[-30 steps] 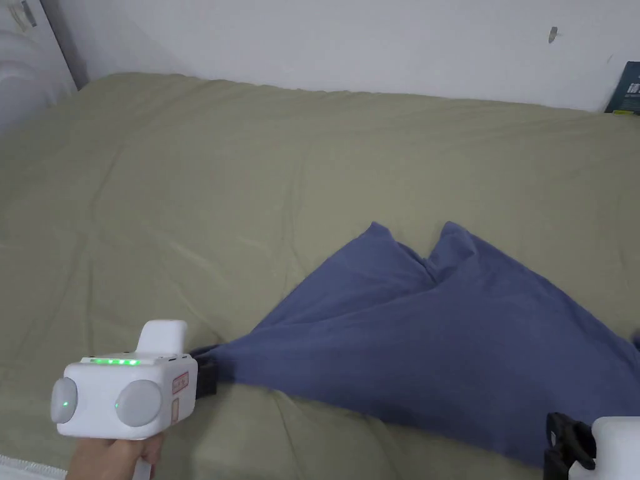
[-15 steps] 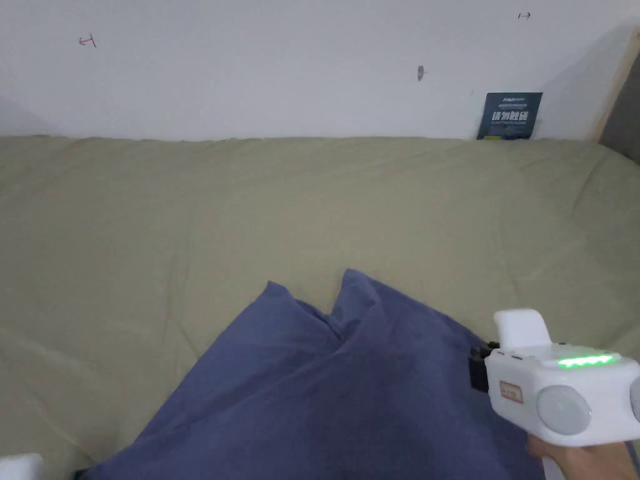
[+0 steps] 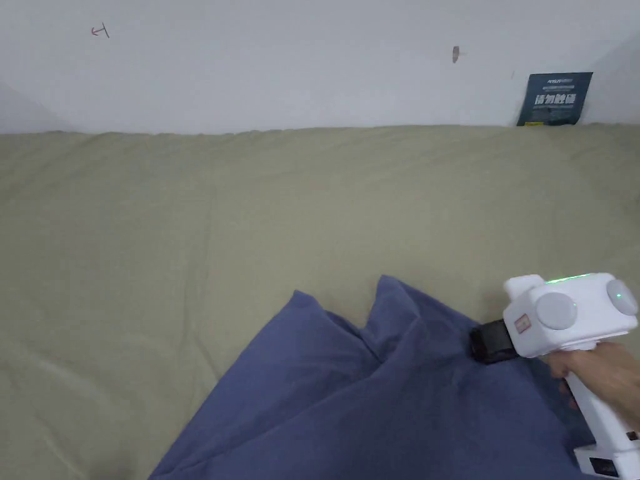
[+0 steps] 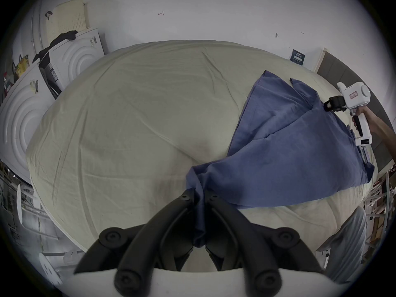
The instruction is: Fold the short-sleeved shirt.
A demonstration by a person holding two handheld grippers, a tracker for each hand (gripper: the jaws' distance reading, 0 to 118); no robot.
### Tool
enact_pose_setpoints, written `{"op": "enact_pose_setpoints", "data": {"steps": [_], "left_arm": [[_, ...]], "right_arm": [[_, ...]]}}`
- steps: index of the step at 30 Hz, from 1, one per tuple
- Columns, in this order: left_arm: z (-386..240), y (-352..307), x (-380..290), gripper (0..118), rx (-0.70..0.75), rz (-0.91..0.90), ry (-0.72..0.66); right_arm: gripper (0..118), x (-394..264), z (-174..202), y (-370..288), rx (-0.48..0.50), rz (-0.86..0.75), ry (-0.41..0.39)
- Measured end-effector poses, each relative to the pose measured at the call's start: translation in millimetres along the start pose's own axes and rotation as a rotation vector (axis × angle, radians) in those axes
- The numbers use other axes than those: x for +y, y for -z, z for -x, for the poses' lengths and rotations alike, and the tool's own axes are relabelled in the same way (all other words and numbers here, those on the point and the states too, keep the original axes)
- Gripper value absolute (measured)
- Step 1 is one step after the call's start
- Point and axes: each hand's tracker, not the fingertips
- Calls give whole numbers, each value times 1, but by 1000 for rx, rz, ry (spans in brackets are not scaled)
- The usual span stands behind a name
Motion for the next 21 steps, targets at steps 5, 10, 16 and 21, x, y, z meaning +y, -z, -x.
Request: {"op": "enact_pose_setpoints", "data": {"steps": [5,10,16,21], "left_arm": [[-4,3,-2,4,4,15,-13],[-9,-13,4,4,9,-24,-52],[-15,-61,46,4,-26,-174,-118],[-39,-119,102,4,-21,-328,-80]], "right_arm": [[0,1,8,-33,58,-76,-118],[0,1,11,-78,37,-188,-140],[0,-23,-7,-222,28,-413,-154],[0,-35,-27,-345,-4,-603,-151]]}}
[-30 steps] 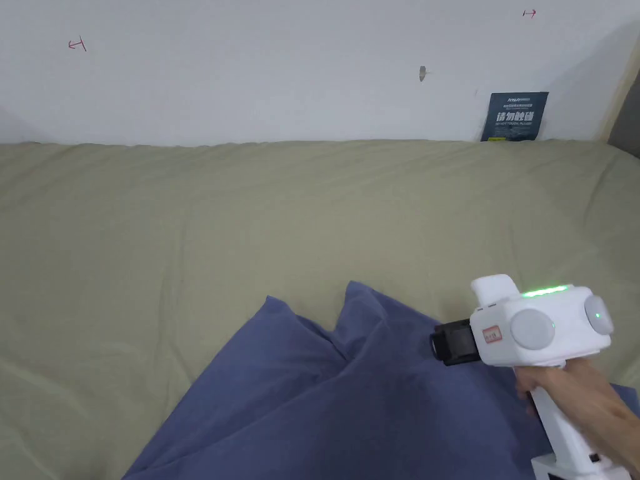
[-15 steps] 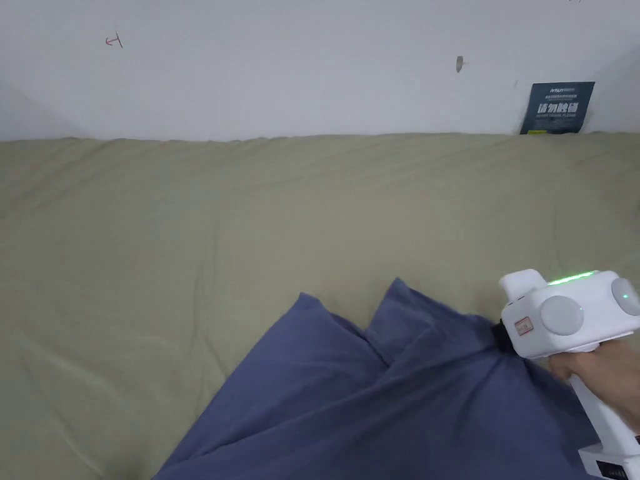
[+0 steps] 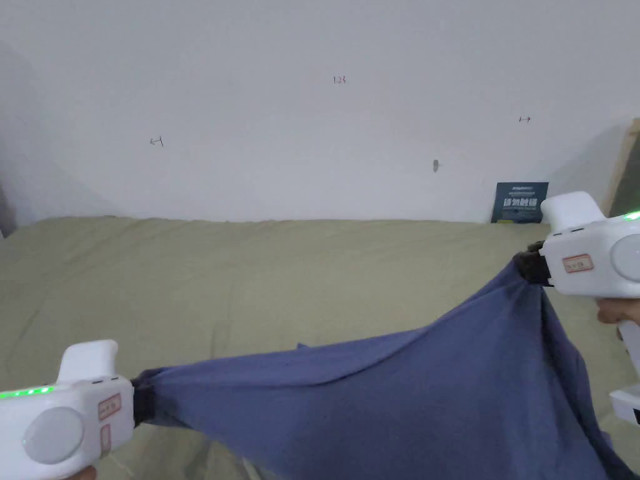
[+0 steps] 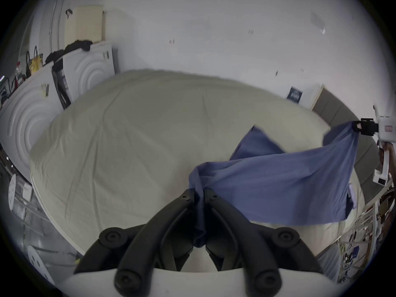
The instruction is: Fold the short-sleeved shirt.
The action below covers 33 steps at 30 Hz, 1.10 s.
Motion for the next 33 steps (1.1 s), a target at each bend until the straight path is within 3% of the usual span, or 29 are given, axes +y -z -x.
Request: {"op": "enact_pose_setpoints", "data": {"steps": [4,10,13,19,33], "left_arm": [[-23,-36,63,4,10,-110,44],[-47,-92,163,4,23,-277,48],[-57,-114,205,4,56,-327,52],[-72,-138,250,4,89,-387,31],[-81,-112,278,4,139,-359,22]], "right_arm": [[0,42,-25,-75,-71,-129,-12],[0,85,-59,-149,-188,-265,45],[0,97,-71,-165,-198,-301,91],[0,110,-81,-156,-193,-344,209],[0,144,-78,-108,-220,-331,208]]}}
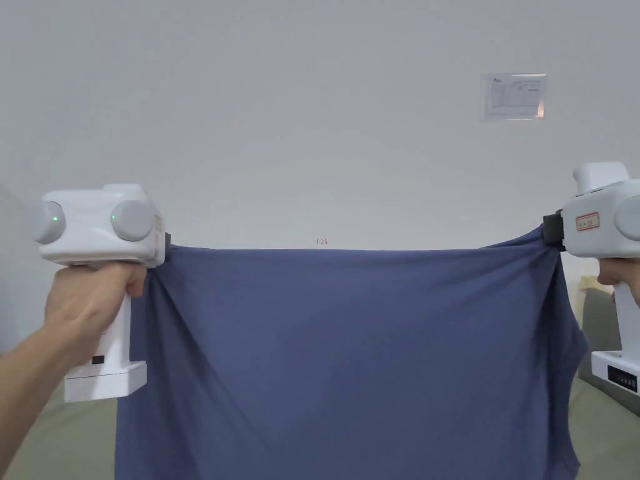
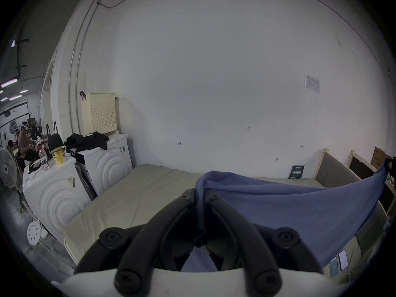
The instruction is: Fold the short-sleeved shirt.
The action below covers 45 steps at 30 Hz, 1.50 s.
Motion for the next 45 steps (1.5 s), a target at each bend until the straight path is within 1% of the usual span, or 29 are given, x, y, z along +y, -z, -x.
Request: {"op": "enact_pose_setpoints", "data": {"steps": [2,6,12,15,23,27,28,30,31,33,35,36,37,38,39,41,42,43,44,45], "left_arm": [[-5,16,3,4,6,7,-4],[-17,55,17,4,30,-1,20],[-38,104,40,4,47,-31,4],[-47,132,48,4,61,-41,2],[-70,205,60,4,100,-53,-9],[-82,242,56,4,120,-50,-7],[-84,253,53,4,124,-41,0],[-87,271,40,4,119,-27,-5],[-91,285,24,4,122,-12,-8],[-95,303,0,4,126,34,2],[-98,322,-34,4,115,86,27],[-100,331,-55,4,115,117,46],[-102,340,-82,4,111,141,63],[-103,347,-102,4,108,176,81],[-104,354,-128,4,107,226,95],[-103,352,-178,4,87,283,120],[-101,349,-204,4,78,312,133],[-97,343,-227,4,68,335,146],[-92,332,-246,4,59,336,151],[-87,320,-266,4,58,353,162]], "right_arm": [[0,5,2,16,-8,2,9],[0,20,8,51,-27,-4,-9],[0,46,11,122,-47,-10,-15],[0,54,19,151,-64,-18,-57],[0,76,31,232,-91,-43,-93],[0,70,36,262,-102,-50,-90],[0,65,38,271,-115,-33,-106],[0,49,39,285,-119,-14,-114],[0,34,39,296,-109,13,-93],[0,8,40,307,-99,42,-86],[0,-28,45,321,-100,111,-138],[0,-50,45,327,-76,136,-148],[0,-77,45,333,-83,178,-140],[0,-97,45,336,-66,200,-118],[0,-124,46,338,-44,242,-126],[0,-174,47,330,-34,294,-122],[0,-200,47,320,-6,320,-104],[0,-224,47,305,-3,334,-93],[0,-247,45,289,18,340,-47],[0,-270,43,272,25,382,-33]]}}
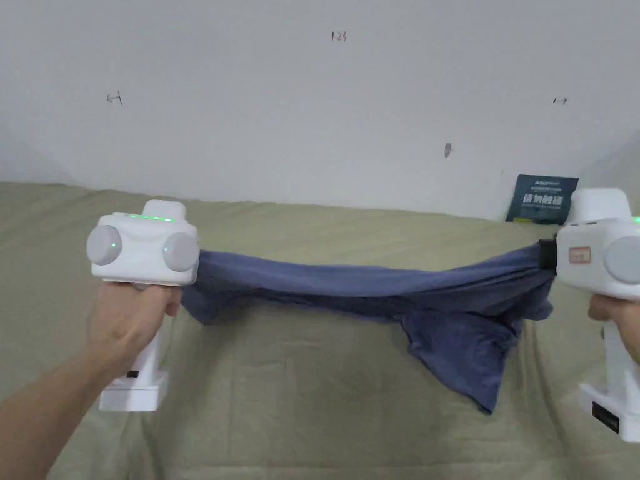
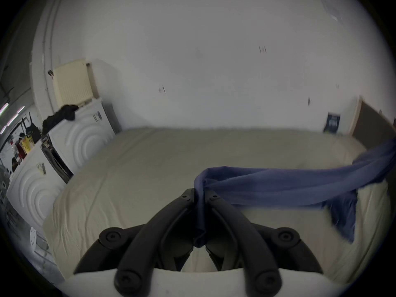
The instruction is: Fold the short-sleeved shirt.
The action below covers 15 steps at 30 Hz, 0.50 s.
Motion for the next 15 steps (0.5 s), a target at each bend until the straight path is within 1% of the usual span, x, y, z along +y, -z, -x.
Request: {"op": "enact_pose_setpoints", "data": {"steps": [1,2,5,6,11,13,15], "left_arm": [[5,-7,-21,4,-12,7,-2],[10,-14,-40,4,-28,11,1],[30,-54,-101,4,-48,-8,-3],[37,-69,-122,4,-72,3,-6],[69,-114,-195,4,-104,55,-22],[81,-135,-218,4,-112,70,-42],[92,-154,-239,4,-116,91,-62]], "right_arm": [[0,-25,-1,-9,28,25,1],[0,-47,0,-20,23,23,10],[0,-109,1,-57,58,72,-55],[0,-130,2,-74,48,70,-45],[0,-206,8,-152,76,106,-2],[0,-232,4,-173,77,113,-14],[0,-251,-1,-197,78,118,11]]}}
